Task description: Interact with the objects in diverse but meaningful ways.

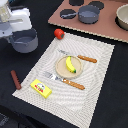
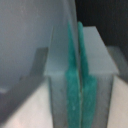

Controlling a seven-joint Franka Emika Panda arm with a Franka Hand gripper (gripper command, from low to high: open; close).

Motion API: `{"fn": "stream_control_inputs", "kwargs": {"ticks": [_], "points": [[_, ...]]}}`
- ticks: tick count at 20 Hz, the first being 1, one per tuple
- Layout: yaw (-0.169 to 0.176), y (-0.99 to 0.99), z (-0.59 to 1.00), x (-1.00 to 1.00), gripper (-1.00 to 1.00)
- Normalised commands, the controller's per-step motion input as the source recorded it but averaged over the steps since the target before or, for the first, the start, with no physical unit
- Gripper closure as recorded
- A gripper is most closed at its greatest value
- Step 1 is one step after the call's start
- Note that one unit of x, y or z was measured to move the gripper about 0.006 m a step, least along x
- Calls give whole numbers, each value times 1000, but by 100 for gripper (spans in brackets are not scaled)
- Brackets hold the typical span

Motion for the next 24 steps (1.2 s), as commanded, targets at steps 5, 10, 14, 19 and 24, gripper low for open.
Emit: {"fn": "stream_control_inputs", "kwargs": {"ticks": [5, 10, 14, 19, 24], "points": [[-23, -158, -90, 368, 100], [-47, -197, -55, 399, 100], [-60, -205, -31, 420, 100], [-63, -205, -40, 369, 100], [-36, -117, 2, 273, -100]]}}
